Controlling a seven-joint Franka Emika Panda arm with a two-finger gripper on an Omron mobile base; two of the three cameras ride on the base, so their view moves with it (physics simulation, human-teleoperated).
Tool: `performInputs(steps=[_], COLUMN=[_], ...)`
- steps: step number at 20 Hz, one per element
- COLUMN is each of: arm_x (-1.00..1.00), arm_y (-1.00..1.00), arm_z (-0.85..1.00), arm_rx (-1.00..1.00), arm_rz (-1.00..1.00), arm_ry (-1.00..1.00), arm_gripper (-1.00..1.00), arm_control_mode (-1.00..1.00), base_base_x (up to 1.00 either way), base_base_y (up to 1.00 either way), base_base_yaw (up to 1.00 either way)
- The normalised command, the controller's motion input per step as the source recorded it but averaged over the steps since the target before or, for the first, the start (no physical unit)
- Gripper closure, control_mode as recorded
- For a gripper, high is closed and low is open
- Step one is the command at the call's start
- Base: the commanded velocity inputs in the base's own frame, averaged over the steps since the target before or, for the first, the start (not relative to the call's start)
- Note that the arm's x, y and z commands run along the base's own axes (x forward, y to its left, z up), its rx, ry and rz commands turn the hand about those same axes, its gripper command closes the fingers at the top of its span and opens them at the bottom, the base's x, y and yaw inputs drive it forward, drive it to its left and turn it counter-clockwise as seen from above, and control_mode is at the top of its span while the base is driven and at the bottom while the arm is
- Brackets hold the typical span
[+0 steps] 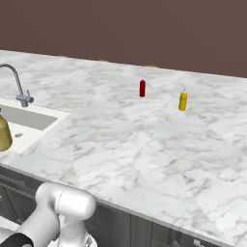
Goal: Move the mustard and mayonnaise from the cabinet to the dining counter.
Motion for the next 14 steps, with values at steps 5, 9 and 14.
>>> performInputs(steps=[5, 9, 14], arm_x=[0.77, 0.99, 0.89], arm_y=[0.00, -0.18, -0.37], arm_z=[0.00, -0.02, -0.22], arm_rx=[0.00, 0.00, 0.00], arm_rz=[-0.20, -0.09, -0.02], arm_ry=[0.03, 0.00, 0.00], arm_gripper=[1.00, 1.00, 1.00], arm_control_mode=[-1.00, -1.00, -1.00], base_base_x=[0.00, 0.00, 0.00], base_base_y=[0.00, 0.00, 0.00], base_base_yaw=[0.00, 0.00, 0.00])
